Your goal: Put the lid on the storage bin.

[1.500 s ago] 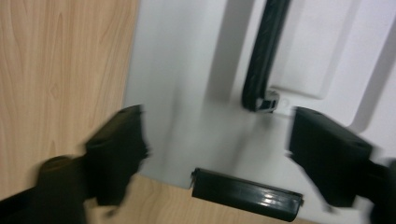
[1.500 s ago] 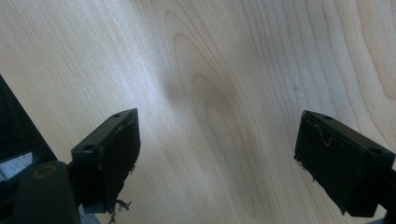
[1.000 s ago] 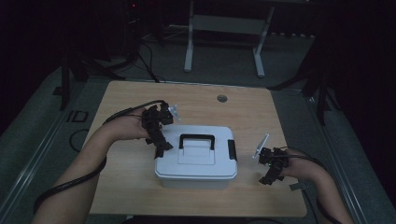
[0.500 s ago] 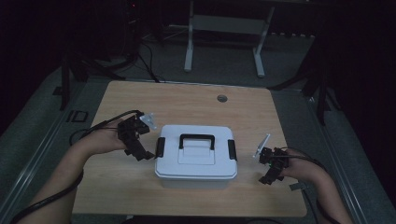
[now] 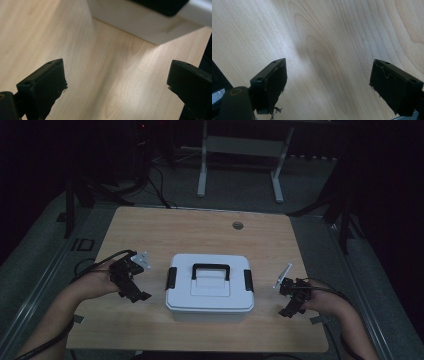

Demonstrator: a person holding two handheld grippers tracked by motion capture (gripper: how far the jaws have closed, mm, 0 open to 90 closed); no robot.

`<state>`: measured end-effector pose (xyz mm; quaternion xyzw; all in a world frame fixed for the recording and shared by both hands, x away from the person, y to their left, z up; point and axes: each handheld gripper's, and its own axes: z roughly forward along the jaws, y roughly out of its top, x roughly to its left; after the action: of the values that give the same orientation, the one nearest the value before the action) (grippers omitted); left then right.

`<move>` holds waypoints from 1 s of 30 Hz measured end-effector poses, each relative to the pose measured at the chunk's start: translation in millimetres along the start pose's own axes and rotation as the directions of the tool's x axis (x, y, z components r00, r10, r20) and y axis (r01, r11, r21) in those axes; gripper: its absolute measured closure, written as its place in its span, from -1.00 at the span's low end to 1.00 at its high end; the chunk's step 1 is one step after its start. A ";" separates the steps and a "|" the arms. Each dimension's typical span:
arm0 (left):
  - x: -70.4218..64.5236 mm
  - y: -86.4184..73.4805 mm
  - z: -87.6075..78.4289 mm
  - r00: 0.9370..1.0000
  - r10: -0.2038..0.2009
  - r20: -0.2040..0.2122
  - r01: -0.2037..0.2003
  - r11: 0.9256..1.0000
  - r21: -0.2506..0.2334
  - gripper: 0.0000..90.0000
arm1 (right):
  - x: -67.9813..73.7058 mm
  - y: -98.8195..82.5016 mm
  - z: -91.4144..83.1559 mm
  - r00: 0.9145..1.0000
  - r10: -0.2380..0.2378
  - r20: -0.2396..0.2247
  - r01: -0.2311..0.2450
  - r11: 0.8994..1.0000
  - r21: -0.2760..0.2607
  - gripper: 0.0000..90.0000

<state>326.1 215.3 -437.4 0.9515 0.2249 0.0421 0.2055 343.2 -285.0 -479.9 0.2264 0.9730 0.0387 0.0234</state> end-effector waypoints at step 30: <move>-17.0 -73.6 61.6 0.994 -0.101 0.032 0.103 0.994 -0.048 -0.97 | -0.7 -2.7 6.3 1.000 0.005 0.023 -0.004 0.999 -0.034 -0.69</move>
<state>291.2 244.7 -523.6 0.9339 0.2690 0.0231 0.2343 343.0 -287.3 -486.4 0.2285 0.9713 0.0527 0.0385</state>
